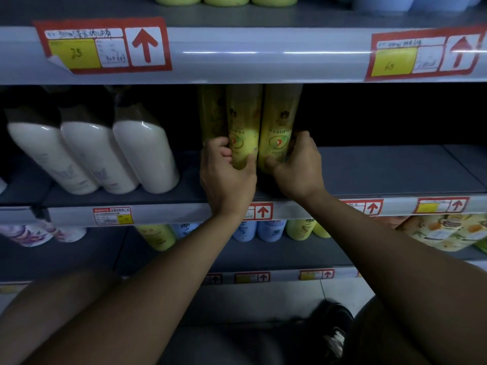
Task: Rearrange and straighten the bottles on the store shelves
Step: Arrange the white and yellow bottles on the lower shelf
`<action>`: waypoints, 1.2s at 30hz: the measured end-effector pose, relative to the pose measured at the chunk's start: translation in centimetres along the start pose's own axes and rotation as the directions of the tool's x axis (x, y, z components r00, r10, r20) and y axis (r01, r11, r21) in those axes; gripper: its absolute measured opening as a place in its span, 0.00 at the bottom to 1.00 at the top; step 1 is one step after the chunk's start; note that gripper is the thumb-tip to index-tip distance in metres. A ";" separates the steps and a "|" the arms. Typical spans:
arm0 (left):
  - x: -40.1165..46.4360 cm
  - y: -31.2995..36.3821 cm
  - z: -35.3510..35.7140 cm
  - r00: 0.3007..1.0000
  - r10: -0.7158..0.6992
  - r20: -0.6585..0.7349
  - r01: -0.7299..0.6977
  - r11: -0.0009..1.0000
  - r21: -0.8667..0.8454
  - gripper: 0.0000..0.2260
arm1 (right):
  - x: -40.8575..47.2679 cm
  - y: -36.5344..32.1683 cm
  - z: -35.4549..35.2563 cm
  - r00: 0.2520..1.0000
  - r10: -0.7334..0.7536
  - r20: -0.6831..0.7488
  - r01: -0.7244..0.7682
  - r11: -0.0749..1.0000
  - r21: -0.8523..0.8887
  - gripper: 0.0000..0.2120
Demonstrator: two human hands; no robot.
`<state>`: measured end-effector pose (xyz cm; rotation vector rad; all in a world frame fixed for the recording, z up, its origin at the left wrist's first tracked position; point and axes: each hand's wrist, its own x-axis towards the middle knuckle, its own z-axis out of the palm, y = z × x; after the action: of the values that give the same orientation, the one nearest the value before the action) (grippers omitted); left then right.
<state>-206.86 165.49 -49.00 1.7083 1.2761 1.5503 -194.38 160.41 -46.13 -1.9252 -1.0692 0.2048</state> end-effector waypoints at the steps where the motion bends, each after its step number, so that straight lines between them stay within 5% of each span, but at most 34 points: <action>1: 0.1 0.0 0.1 1.000 -0.008 -0.004 0.008 1.000 -0.003 0.22 | 0.0 0.0 0.0 1.000 0.008 -0.006 -0.008 1.000 0.000 0.25; 36: 1.7 -0.2 2.5 0.994 -0.108 -0.003 0.108 0.994 -0.026 0.13 | 1.7 0.2 0.5 0.995 0.074 -0.065 -0.075 0.997 -0.009 0.27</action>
<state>-204.71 167.66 -48.94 1.5931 1.3224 1.5027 -193.49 161.95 -46.11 -1.9703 -0.9587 0.1774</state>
